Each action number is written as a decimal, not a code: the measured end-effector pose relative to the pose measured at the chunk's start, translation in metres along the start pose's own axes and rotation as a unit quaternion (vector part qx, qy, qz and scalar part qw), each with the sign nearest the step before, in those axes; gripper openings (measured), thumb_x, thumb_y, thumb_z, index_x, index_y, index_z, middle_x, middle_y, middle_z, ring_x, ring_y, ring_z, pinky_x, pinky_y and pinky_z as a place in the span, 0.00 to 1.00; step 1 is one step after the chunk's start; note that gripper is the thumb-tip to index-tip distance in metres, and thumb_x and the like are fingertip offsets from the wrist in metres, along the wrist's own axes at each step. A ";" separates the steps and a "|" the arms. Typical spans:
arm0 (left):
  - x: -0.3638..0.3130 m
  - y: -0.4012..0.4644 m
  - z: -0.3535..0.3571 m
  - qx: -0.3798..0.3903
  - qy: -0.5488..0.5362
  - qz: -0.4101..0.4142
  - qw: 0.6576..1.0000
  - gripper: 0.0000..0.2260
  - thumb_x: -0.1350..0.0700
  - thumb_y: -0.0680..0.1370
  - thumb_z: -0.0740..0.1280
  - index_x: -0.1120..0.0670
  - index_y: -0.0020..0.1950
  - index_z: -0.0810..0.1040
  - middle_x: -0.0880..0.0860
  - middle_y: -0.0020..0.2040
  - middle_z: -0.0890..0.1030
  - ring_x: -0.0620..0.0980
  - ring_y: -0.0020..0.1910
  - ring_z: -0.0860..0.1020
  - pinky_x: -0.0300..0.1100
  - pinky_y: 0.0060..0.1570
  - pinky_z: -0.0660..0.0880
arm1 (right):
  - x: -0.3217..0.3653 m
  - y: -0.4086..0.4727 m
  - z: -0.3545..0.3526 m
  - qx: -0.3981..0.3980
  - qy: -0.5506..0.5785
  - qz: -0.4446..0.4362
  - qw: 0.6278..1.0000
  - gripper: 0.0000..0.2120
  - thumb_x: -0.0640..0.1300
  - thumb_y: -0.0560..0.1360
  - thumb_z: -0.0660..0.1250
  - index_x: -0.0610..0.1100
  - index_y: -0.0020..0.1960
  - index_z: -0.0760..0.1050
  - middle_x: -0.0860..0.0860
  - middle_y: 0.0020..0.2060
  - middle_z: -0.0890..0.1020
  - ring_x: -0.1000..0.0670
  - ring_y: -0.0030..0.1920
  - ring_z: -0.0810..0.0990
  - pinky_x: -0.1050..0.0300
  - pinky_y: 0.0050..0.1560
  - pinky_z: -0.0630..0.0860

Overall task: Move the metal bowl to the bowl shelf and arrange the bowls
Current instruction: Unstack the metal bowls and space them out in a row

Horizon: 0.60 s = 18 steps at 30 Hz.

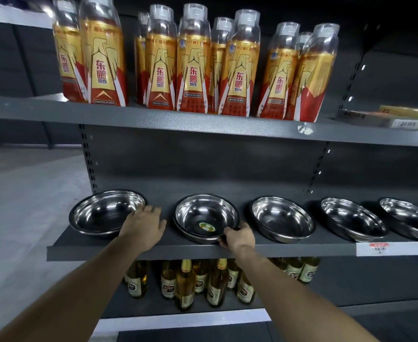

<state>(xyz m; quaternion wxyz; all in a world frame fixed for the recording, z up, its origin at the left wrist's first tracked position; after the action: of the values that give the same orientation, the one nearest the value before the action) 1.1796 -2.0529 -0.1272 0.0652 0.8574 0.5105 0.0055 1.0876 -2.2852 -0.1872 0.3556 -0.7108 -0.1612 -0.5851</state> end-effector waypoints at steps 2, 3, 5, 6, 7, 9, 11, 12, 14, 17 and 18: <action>-0.001 0.000 -0.001 -0.003 0.000 0.001 1.000 0.23 0.47 0.83 0.55 0.56 0.75 0.67 0.55 0.71 0.72 0.55 0.71 0.69 0.50 0.68 0.68 | 0.000 0.001 0.001 0.001 -0.001 0.002 1.000 0.15 0.34 0.77 0.65 0.40 0.63 0.72 0.39 0.53 0.81 0.43 0.38 0.84 0.56 0.34 0.81; -0.001 0.000 -0.001 -0.003 -0.003 -0.001 1.000 0.23 0.47 0.83 0.55 0.56 0.75 0.66 0.55 0.71 0.72 0.54 0.71 0.68 0.50 0.69 0.68 | 0.000 0.001 0.002 0.003 -0.001 0.003 1.000 0.15 0.33 0.77 0.65 0.39 0.63 0.72 0.38 0.53 0.81 0.43 0.38 0.84 0.55 0.35 0.82; -0.002 0.000 -0.002 -0.001 -0.005 -0.005 1.000 0.24 0.46 0.83 0.55 0.55 0.76 0.65 0.55 0.72 0.71 0.54 0.73 0.67 0.50 0.70 0.67 | 0.001 0.000 0.007 0.012 0.001 0.004 1.000 0.16 0.32 0.77 0.66 0.38 0.64 0.71 0.38 0.53 0.80 0.42 0.38 0.83 0.52 0.39 0.83; -0.003 0.000 -0.002 -0.001 -0.005 -0.006 1.000 0.24 0.46 0.83 0.55 0.55 0.76 0.65 0.55 0.73 0.71 0.54 0.73 0.67 0.50 0.71 0.66 | 0.002 -0.001 0.009 0.018 0.000 0.002 1.000 0.16 0.32 0.77 0.66 0.39 0.64 0.71 0.38 0.53 0.80 0.42 0.38 0.83 0.51 0.40 0.84; -0.004 -0.001 -0.003 0.000 -0.004 -0.007 1.000 0.24 0.46 0.83 0.55 0.55 0.76 0.65 0.55 0.73 0.71 0.54 0.73 0.67 0.50 0.71 0.66 | 0.001 -0.002 0.011 0.021 -0.001 0.000 1.000 0.17 0.32 0.76 0.65 0.39 0.64 0.71 0.38 0.53 0.80 0.42 0.38 0.83 0.52 0.39 0.83; -0.005 -0.001 -0.003 -0.001 0.001 -0.008 1.000 0.24 0.46 0.83 0.55 0.55 0.76 0.65 0.55 0.72 0.71 0.55 0.73 0.67 0.50 0.70 0.67 | 0.001 -0.003 0.012 0.020 -0.006 -0.006 1.000 0.17 0.32 0.76 0.66 0.40 0.63 0.71 0.40 0.52 0.80 0.43 0.38 0.84 0.54 0.35 0.82; -0.006 -0.002 -0.003 0.000 0.005 -0.007 1.000 0.24 0.46 0.83 0.54 0.55 0.76 0.65 0.55 0.72 0.71 0.55 0.73 0.66 0.50 0.70 0.67 | 0.000 -0.004 0.010 0.016 -0.014 -0.010 1.000 0.16 0.33 0.76 0.66 0.41 0.62 0.70 0.41 0.50 0.80 0.45 0.36 0.84 0.57 0.32 0.82; -0.006 -0.002 -0.003 0.002 0.005 -0.009 1.000 0.24 0.46 0.83 0.54 0.55 0.76 0.65 0.55 0.73 0.70 0.55 0.74 0.66 0.50 0.70 0.66 | 0.000 -0.003 0.009 0.014 -0.022 -0.010 1.000 0.15 0.34 0.76 0.66 0.42 0.61 0.68 0.42 0.49 0.80 0.46 0.35 0.84 0.58 0.31 0.81; -0.006 -0.002 -0.003 0.004 0.007 -0.014 1.000 0.24 0.46 0.83 0.54 0.55 0.77 0.64 0.55 0.73 0.70 0.55 0.74 0.65 0.50 0.71 0.66 | -0.001 -0.002 0.006 0.012 -0.033 -0.005 0.999 0.15 0.36 0.76 0.67 0.44 0.59 0.65 0.42 0.48 0.81 0.46 0.36 0.84 0.57 0.34 0.82; -0.006 -0.003 -0.002 0.006 0.014 -0.018 1.000 0.24 0.46 0.83 0.54 0.55 0.77 0.64 0.55 0.72 0.70 0.55 0.74 0.66 0.50 0.70 0.66 | -0.001 -0.001 0.002 -0.021 -0.093 -0.022 0.995 0.24 0.42 0.74 0.71 0.39 0.65 0.65 0.40 0.56 0.80 0.42 0.51 0.84 0.48 0.51 0.83; -0.007 -0.002 -0.003 0.006 0.016 -0.020 1.000 0.24 0.46 0.83 0.54 0.55 0.76 0.65 0.55 0.72 0.70 0.55 0.73 0.66 0.49 0.69 0.66 | 0.001 -0.001 0.000 -0.041 -0.117 -0.039 0.992 0.29 0.45 0.73 0.72 0.38 0.69 0.65 0.41 0.61 0.78 0.41 0.57 0.82 0.46 0.59 0.80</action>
<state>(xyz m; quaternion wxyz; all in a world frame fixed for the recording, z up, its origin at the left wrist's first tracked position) 1.1740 -2.0574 -0.1245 0.0517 0.8472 0.5286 0.0144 1.0868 -2.2848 -0.1863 0.2823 -0.7813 -0.2050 -0.5176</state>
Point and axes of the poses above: each hand's wrist, its own y-axis towards the middle knuckle, its own z-axis out of the palm, x = y × z, the point moved 3 cm from there along y, towards the middle knuckle
